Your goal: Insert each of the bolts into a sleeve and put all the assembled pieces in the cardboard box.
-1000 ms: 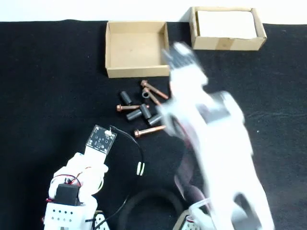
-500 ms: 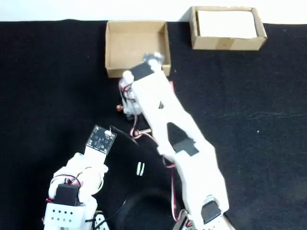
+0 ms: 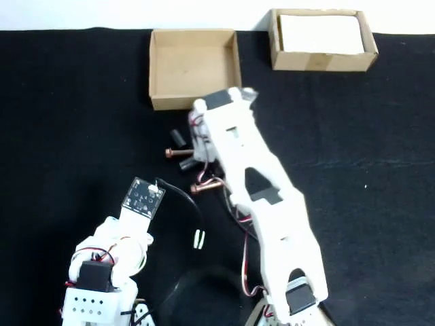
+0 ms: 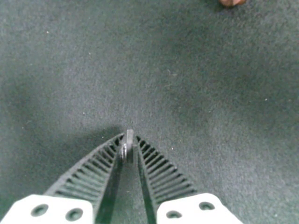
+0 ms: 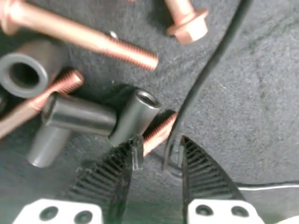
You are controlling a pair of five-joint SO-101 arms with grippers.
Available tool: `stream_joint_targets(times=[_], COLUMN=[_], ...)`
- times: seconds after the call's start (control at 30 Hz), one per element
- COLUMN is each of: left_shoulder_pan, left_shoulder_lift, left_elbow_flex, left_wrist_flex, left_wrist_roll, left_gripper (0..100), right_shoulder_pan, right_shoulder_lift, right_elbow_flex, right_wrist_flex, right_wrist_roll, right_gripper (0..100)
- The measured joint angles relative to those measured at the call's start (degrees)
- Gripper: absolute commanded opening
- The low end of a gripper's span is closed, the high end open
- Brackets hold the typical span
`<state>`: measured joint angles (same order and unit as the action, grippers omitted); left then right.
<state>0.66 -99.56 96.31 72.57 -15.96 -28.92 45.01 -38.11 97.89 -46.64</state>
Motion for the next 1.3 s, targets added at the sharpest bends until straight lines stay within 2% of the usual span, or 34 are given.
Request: stream_joint_targets(times=[0.37,0.63,0.87,1.0,1.17,1.3], left_shoulder_pan=[0.0,0.0,0.0,0.0,0.0,0.0], left_shoulder_lift=[-0.09,-0.09,-0.09,-0.09,-0.09,-0.09], left_elbow_flex=[0.0,0.0,0.0,0.0,0.0,0.0], left_wrist_flex=[0.0,0.0,0.0,0.0,0.0,0.0], left_wrist_roll=[0.0,0.0,0.0,0.0,0.0,0.0], left_gripper=[1,1,1,1,1,1], right_shoulder_pan=[1.58,1.05,1.85,2.02,1.85,-0.97], right_shoulder_lift=[0.09,-5.01,-6.86,-6.95,-8.0,-13.01], right_elbow_flex=[-9.49,-1.85,12.75,16.44,16.79,16.79], right_wrist_flex=[2.29,2.55,2.55,2.55,2.55,2.55], right_wrist_roll=[-1.93,-1.76,10.55,16.0,16.62,12.57], right_gripper=[13.4,13.4,13.4,13.4,13.4,13.4])
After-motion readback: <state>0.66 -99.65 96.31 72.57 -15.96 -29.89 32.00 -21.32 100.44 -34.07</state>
